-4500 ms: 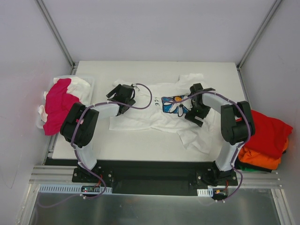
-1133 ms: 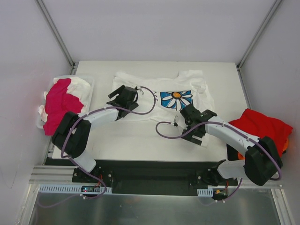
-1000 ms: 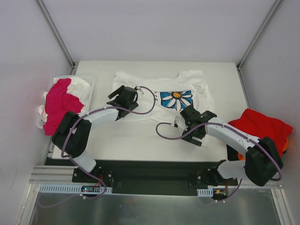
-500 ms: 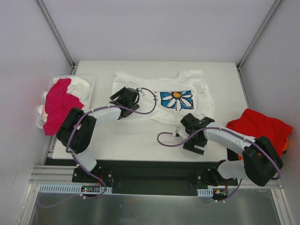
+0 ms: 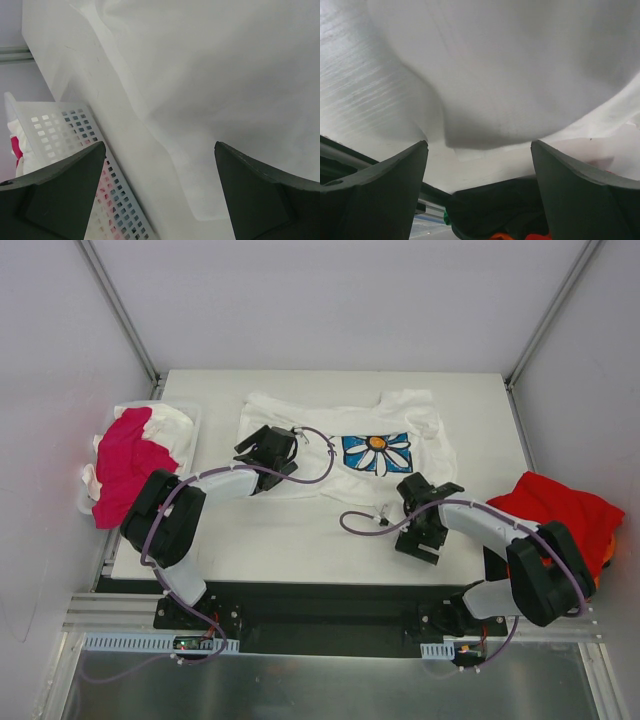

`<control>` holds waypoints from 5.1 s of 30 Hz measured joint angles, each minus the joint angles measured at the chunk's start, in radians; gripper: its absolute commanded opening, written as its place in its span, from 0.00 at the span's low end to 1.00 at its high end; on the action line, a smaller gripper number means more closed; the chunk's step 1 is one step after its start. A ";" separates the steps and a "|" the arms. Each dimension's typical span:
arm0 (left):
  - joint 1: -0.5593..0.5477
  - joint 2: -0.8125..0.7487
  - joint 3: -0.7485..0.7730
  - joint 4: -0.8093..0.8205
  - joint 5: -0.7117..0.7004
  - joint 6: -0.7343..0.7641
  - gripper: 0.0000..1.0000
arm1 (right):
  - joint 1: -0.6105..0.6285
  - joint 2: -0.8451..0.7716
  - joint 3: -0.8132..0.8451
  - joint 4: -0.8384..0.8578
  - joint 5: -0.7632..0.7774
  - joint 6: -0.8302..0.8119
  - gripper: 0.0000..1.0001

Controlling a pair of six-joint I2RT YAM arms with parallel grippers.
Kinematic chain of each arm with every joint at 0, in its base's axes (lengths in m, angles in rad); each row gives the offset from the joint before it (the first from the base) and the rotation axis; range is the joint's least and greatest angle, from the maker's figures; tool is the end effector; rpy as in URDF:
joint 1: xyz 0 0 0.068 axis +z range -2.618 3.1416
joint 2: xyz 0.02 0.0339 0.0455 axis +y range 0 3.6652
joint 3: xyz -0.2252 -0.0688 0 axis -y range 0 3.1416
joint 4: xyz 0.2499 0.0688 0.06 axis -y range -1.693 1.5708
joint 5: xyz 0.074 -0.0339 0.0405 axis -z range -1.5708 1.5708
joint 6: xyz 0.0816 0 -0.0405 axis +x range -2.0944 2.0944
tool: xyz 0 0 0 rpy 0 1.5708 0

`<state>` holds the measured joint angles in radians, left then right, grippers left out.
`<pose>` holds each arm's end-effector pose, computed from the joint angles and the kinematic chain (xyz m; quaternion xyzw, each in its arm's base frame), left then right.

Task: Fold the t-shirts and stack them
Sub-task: Flatten out the tshirt, then grap the side of the flattened tshirt closest away from the robot with both arms

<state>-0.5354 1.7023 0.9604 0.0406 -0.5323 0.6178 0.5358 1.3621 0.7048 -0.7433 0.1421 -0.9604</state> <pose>0.3519 -0.1606 0.1190 0.3842 0.7940 0.2551 0.3962 0.2071 0.1096 0.0761 -0.6717 0.7326 -0.0870 0.0680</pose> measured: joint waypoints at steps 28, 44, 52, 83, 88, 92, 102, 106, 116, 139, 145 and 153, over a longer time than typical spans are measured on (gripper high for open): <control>0.014 -0.001 -0.059 0.008 0.026 -0.005 0.92 | -0.106 0.119 0.049 0.002 -0.076 -0.075 0.60; 0.013 -0.334 -0.122 -0.148 0.156 -0.115 0.94 | -0.114 0.145 0.069 -0.008 -0.071 -0.074 0.58; 0.012 -0.401 -0.242 -0.182 0.185 -0.131 0.93 | -0.116 0.144 0.069 -0.006 -0.071 -0.075 0.57; 0.237 -0.233 -0.177 -0.251 0.589 -0.158 0.85 | -0.119 0.140 0.069 -0.004 -0.071 -0.075 0.54; 0.290 -0.177 -0.153 -0.276 0.661 -0.162 0.82 | -0.120 0.140 0.069 -0.003 -0.071 -0.076 0.54; 0.317 -0.156 -0.136 -0.287 0.687 -0.164 0.73 | -0.120 0.140 0.070 -0.003 -0.071 -0.077 0.53; 0.328 -0.105 -0.088 -0.309 0.701 -0.163 0.35 | -0.121 0.140 0.071 -0.003 -0.071 -0.077 0.38; 0.328 -0.102 -0.086 -0.309 0.697 -0.164 0.10 | -0.121 0.140 0.071 -0.002 -0.070 -0.080 0.14; 0.328 -0.121 -0.094 -0.305 0.636 -0.158 0.00 | -0.121 0.130 0.075 -0.014 -0.080 -0.071 0.01; 0.169 -0.427 -0.202 -0.409 0.505 -0.170 0.00 | 0.070 -0.230 0.131 -0.330 -0.174 0.061 0.01; 0.169 -0.441 -0.201 -0.414 0.463 -0.166 0.00 | 0.069 -0.240 0.132 -0.343 -0.123 0.060 0.01; 0.217 -0.359 -0.090 -0.402 0.450 -0.161 0.00 | -0.027 -0.185 0.241 -0.323 -0.068 0.005 0.01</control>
<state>-0.3183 1.3430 0.8700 -0.3618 -0.0822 0.4572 0.5083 1.1774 0.9455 -1.0664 0.0738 -0.9554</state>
